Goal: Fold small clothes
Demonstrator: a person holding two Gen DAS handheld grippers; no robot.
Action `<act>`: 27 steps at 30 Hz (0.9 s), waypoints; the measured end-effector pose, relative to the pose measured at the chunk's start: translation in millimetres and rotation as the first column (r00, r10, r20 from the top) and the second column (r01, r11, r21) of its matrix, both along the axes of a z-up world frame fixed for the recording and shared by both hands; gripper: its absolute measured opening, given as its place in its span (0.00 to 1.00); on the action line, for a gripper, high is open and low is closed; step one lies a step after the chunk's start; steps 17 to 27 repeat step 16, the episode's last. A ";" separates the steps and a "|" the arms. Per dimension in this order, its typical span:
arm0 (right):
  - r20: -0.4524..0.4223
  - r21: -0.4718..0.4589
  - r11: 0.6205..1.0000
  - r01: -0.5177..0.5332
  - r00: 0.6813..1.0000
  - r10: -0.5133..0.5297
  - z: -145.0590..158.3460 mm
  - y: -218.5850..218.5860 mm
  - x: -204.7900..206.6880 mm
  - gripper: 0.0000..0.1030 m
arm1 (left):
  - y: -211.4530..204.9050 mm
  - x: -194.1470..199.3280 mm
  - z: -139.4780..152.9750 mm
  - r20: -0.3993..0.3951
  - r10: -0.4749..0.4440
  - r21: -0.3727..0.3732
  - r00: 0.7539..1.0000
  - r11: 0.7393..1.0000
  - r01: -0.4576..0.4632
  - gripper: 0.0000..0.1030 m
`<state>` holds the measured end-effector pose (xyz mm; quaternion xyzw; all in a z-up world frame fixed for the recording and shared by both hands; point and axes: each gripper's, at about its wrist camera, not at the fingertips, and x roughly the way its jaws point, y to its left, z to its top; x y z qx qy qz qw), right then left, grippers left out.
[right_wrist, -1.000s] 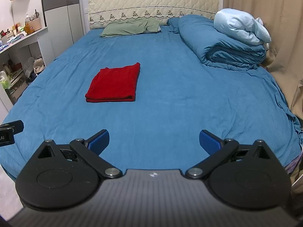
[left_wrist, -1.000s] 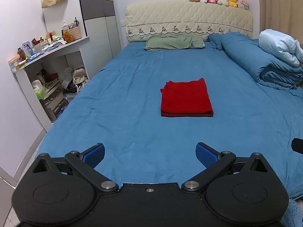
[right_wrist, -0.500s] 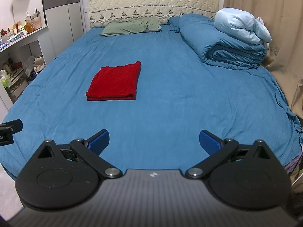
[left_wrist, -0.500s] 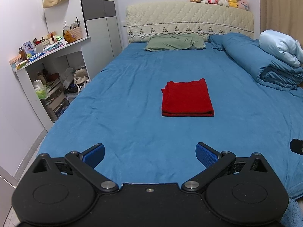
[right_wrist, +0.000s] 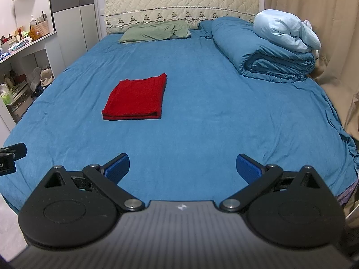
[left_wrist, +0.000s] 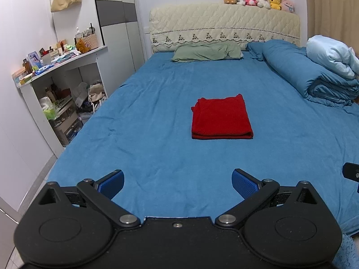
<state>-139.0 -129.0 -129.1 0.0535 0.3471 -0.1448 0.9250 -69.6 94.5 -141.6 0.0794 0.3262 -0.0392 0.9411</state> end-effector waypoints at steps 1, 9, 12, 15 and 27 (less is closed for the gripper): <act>0.000 0.000 1.000 0.000 1.000 0.000 0.4 0.7 0.0 1.00 | 0.3 -1.4 0.0 0.004 0.001 0.001 1.000 1.000 -0.001 1.00; 0.003 -0.002 1.000 -0.005 1.000 0.005 2.9 1.8 -1.1 1.00 | 0.4 -5.4 0.1 0.014 0.009 0.003 1.000 1.000 -0.009 1.00; 0.003 -0.003 1.000 -0.006 1.000 0.006 3.1 2.7 -1.1 1.00 | 2.5 -6.5 0.7 0.021 0.007 -0.005 1.000 1.000 -0.007 1.00; 0.004 -0.004 1.000 -0.010 1.000 0.010 4.2 1.6 -1.3 1.00 | 3.3 -8.3 1.6 0.031 0.011 -0.005 0.999 1.000 -0.011 1.00; 0.004 -0.004 1.000 -0.009 1.000 0.009 4.0 2.2 -1.3 1.00 | 3.4 -8.5 2.0 0.032 0.012 -0.004 0.999 1.000 -0.012 1.00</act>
